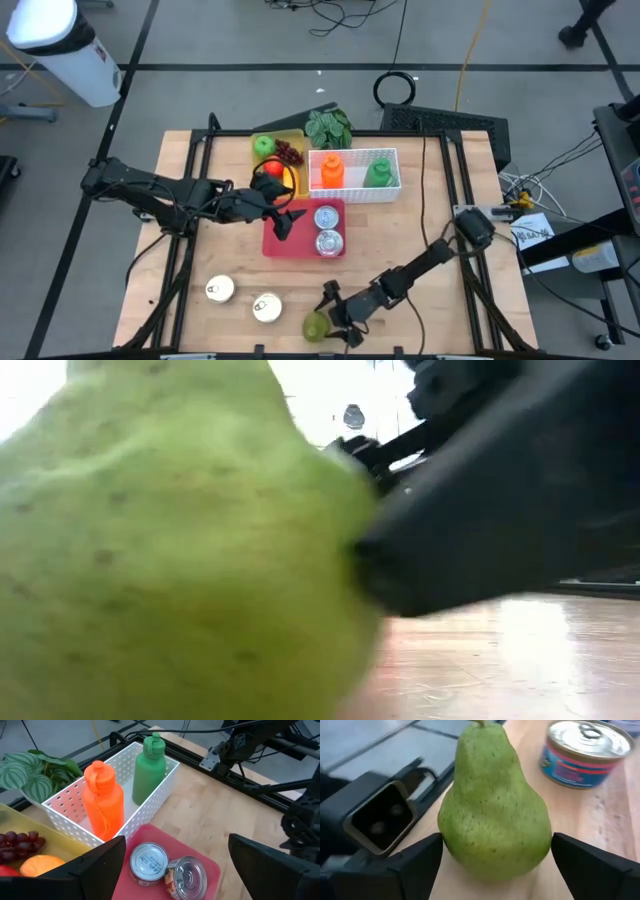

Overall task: Pick & Place Food Item
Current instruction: Put the green pear in the yellow bin

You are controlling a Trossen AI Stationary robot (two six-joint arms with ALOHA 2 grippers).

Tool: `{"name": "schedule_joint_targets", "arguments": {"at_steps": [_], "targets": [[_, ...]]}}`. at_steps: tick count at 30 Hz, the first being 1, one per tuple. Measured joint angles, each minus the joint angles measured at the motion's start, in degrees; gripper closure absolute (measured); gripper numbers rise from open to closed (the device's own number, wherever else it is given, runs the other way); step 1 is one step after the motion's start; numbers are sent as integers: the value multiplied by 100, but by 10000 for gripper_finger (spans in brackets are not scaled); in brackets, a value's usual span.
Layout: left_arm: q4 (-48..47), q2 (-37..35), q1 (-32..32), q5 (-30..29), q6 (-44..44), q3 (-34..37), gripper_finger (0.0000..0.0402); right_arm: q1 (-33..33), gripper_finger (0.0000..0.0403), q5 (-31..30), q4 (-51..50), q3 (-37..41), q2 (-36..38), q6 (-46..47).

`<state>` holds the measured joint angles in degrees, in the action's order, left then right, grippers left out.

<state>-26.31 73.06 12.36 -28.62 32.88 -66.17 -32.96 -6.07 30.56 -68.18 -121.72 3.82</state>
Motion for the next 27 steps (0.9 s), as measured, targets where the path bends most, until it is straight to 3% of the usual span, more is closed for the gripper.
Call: {"name": "schedule_joint_targets", "arguments": {"at_steps": [11, 15, 19, 27], "targets": [[-3, 0, 5, 3, -41, 0, 36, 237, 138, 17, 263, 9, -39, 153], [-11, 0, 20, 9, -79, 0, 36, 237, 149, 26, 464, 9, -36, 137], [-11, 0, 20, 9, -61, 0, 36, 237, 126, 33, 726, 11, -36, 378], [-6, 2, 20, 10, -40, 0, 36, 237, 31, 35, 871, 11, -36, 341]]}}
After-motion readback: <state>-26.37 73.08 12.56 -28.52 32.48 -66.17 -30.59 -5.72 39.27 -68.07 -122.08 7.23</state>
